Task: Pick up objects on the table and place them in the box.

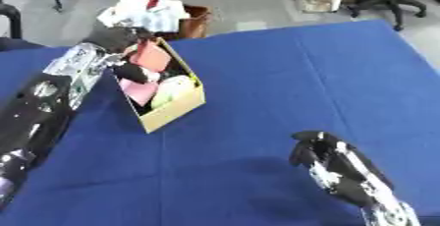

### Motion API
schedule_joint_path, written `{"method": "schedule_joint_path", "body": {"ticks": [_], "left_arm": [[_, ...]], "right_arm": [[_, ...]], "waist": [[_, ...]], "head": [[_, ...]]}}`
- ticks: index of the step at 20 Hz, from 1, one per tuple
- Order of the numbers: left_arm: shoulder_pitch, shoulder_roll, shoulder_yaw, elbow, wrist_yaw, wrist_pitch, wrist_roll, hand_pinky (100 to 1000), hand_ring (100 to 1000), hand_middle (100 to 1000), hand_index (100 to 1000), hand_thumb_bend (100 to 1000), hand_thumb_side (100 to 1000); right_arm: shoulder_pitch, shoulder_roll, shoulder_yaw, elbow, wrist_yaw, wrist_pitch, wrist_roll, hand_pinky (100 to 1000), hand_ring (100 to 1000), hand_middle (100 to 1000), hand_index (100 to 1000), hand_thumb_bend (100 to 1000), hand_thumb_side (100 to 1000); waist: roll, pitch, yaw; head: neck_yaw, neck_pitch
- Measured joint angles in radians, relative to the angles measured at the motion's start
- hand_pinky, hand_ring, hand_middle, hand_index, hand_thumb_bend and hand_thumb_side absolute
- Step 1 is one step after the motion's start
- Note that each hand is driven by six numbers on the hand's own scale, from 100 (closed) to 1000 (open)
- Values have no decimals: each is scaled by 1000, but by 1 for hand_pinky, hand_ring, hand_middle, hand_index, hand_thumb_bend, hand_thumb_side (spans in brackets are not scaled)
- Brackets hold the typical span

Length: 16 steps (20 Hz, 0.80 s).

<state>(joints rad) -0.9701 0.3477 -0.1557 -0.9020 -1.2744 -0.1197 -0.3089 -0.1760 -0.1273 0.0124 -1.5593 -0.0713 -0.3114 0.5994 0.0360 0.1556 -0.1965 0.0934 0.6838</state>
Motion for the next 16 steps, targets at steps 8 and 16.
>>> {"method": "schedule_joint_path", "body": {"ticks": [8, 16], "left_arm": [[25, 58, 19, -60, 118, 19, -31, 888, 833, 883, 931, 332, 822], [73, 178, 32, -159, 283, 29, -93, 876, 820, 852, 926, 316, 737]], "right_arm": [[0, 0, -5, 0, 0, -2, -4, 567, 579, 540, 780, 100, 430], [1, -1, -8, 0, 1, -1, -7, 567, 579, 540, 780, 100, 430]], "waist": [[0, 0, 5], [0, 0, 14]], "head": [[-4, 0], [-16, 0]]}}
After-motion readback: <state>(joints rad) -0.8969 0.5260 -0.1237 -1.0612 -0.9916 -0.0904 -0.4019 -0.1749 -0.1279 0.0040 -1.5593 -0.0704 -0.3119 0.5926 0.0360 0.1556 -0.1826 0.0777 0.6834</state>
